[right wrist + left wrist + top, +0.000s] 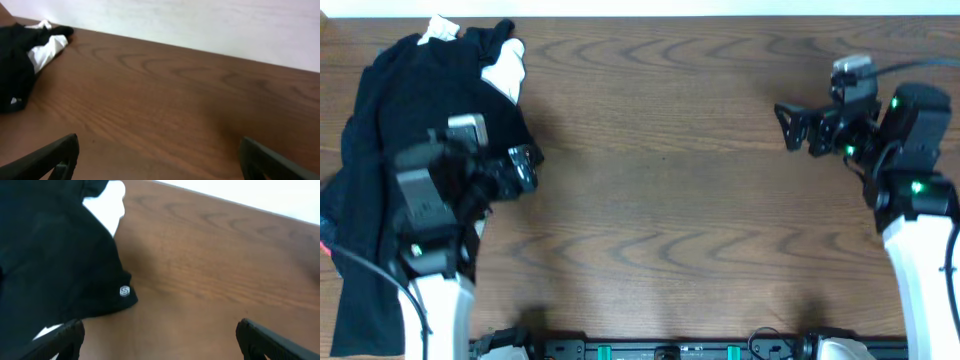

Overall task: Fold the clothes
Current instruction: 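Reach the left gripper into the pile and grasp the black shirt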

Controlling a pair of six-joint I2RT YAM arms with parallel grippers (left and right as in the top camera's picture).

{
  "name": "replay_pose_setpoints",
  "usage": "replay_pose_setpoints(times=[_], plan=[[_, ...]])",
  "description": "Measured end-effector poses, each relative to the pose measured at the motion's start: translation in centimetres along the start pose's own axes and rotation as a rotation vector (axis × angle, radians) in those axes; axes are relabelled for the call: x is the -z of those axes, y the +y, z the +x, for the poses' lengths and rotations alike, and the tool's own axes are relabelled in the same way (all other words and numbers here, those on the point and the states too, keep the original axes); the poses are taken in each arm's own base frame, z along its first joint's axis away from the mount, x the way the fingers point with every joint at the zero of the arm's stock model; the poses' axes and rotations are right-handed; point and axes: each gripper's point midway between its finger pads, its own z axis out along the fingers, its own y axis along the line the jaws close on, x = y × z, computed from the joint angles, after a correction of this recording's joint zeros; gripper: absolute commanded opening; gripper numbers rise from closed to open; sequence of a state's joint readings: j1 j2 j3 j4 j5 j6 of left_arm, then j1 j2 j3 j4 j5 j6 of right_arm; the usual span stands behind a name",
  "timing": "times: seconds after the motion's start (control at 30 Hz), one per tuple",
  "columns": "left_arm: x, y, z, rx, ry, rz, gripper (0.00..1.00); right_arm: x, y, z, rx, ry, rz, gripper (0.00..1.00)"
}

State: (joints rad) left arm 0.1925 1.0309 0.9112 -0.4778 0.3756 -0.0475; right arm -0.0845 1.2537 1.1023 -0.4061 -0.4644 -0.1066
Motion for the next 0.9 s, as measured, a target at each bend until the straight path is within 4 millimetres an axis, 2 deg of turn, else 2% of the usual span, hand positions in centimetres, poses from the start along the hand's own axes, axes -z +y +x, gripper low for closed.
replay_pose_setpoints(times=[0.27,0.4,0.53,0.7,0.9], plan=[[-0.5,-0.3,-3.1,-0.011,0.266,-0.01,0.98,-1.1,-0.2,-2.1,0.024,-0.036,-0.03,0.99],[-2.2,-0.2,-6.0,-0.07,0.245,0.006,0.98,-1.0,-0.1,-3.7,0.023,-0.097,-0.034,0.99],[-4.1,0.2,-7.4,-0.106,0.204,0.012,0.98,-1.3,-0.2,-4.3,0.018,-0.119,-0.038,0.99],[-5.9,2.2,-9.4,-0.137,0.137,-0.082,0.98,-3.5,-1.1,-3.1,-0.01,-0.078,-0.042,0.99],[-8.4,7.2,-12.8,-0.142,0.076,-0.279,0.98,-7.3,-2.7,0.7,-0.069,0.033,-0.051,0.99]])
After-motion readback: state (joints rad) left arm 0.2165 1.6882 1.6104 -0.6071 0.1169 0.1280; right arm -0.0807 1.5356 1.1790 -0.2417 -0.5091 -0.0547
